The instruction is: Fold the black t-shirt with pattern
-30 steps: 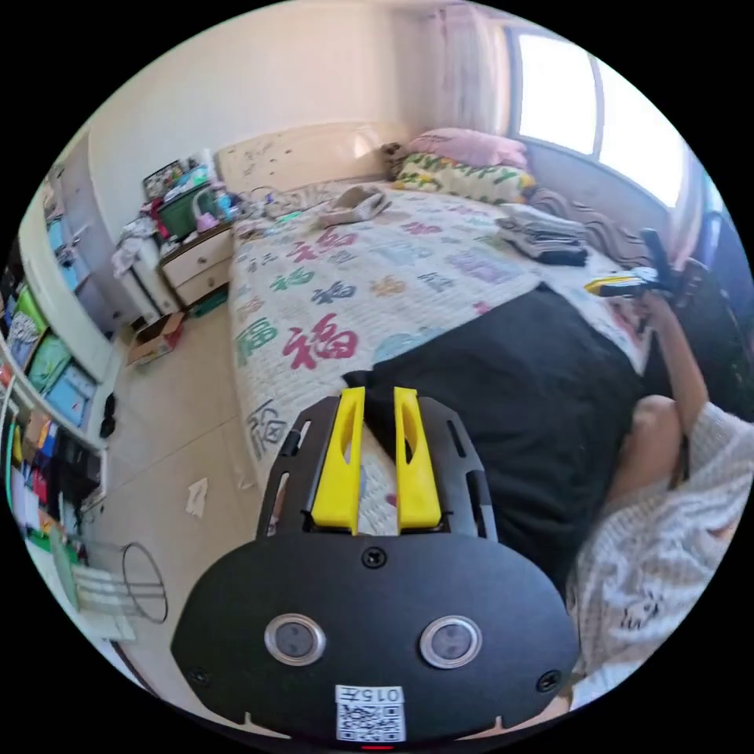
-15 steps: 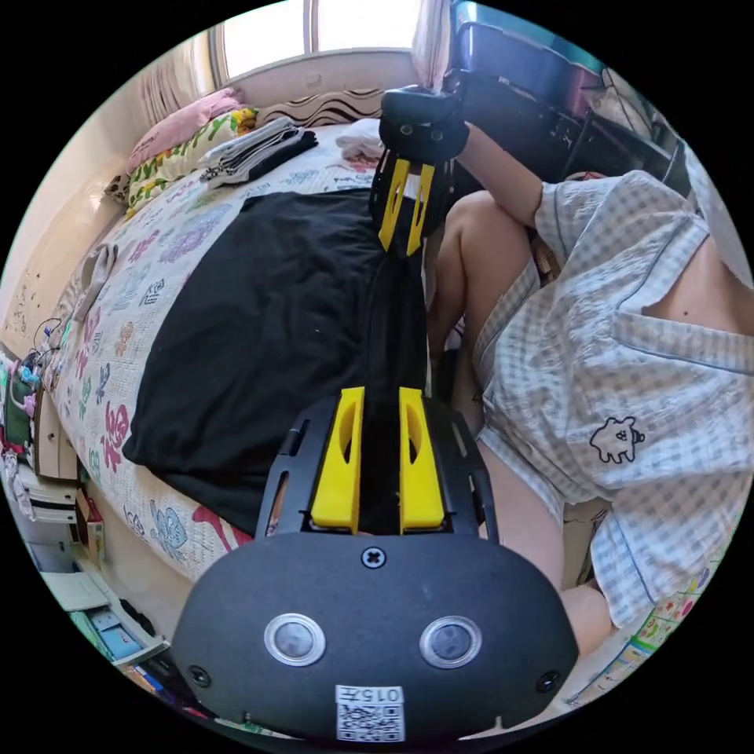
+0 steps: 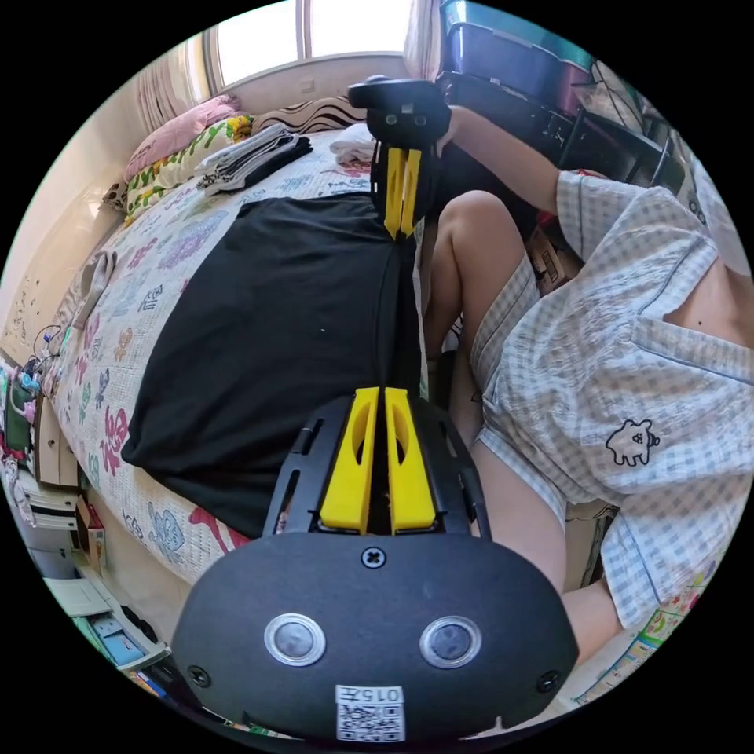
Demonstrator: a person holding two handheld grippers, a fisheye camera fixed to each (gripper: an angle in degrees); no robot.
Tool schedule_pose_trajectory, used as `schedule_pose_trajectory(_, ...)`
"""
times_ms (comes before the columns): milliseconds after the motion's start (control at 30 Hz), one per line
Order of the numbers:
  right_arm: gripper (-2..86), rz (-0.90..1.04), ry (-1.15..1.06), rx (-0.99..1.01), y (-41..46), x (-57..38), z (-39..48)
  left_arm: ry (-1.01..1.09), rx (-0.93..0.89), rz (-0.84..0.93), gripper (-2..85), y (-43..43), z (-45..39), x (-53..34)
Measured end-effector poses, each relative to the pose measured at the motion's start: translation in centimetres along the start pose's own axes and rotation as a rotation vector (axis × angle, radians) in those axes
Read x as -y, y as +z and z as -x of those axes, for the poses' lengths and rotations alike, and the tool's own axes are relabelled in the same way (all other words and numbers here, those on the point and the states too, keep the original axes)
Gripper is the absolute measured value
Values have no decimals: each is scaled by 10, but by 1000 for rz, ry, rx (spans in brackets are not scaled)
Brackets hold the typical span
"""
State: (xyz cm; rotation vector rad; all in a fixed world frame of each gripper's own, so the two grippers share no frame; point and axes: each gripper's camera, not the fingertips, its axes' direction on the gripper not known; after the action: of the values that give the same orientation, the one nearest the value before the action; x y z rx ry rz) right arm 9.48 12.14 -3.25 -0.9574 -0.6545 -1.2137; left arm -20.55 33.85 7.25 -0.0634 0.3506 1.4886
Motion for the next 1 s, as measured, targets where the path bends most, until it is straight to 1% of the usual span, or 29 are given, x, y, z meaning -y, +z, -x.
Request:
schedule_pose_trajectory(67,40,193,105,72,3,28,-18,-24,-25,32,5,19,7,1)
schedule_pose_trajectory(100,41,245,130,79,4,33,-20,-32,-32,34,5,22,10,1)
schedule_pose_trajectory(167,45,460,201,51,8,45,-18,-59,-60,20,5,29,16,-1)
schedule_pose_trajectory(233,54,527,193,20,2,52,-4,-71,-64,4,4,31,17,-4)
schedule_pose_trajectory(300,63,494,138,23,-13,56,15,-82,-58,-12,4,33,16,-8)
schedule_pose_trajectory(367,67,441,118,-24,-31,58,32,-100,-55,-33,2,37,15,-14)
schedule_pose_trajectory(500,73,485,157,-88,-41,57,44,-132,-60,-64,2,41,16,-23)
schedule_pose_trajectory(600,76,451,150,-135,-49,54,52,-148,-83,-81,3,43,19,-27)
schedule_pose_trajectory(700,79,387,185,-197,-50,41,48,-160,-110,-137,6,33,21,-33)
schedule_pose_trajectory(733,83,319,218,-227,-50,31,44,-163,-108,-178,7,25,21,-37)
schedule_pose_trajectory(767,85,186,249,-240,-52,16,41,-170,-88,-217,8,17,21,-41)
schedule_pose_trajectory(800,85,101,270,-239,-53,6,40,-174,-70,-231,9,14,21,-42)
schedule_pose_trajectory(867,84,-243,374,-220,-50,-47,37,-202,74,-244,11,4,22,-40)
schedule_pose_trajectory(900,84,-320,404,-218,-47,-63,37,-208,107,-241,11,2,23,-38)
schedule_pose_trajectory(933,83,-457,472,-219,-37,-96,35,-193,120,-240,13,-1,22,-31)
schedule_pose_trajectory(967,82,-574,554,-224,-26,-128,31,-155,91,-257,15,-5,22,-21)
schedule_pose_trajectory(1000,82,-619,601,-221,-19,-144,27,-138,80,-278,16,-9,22,-15)
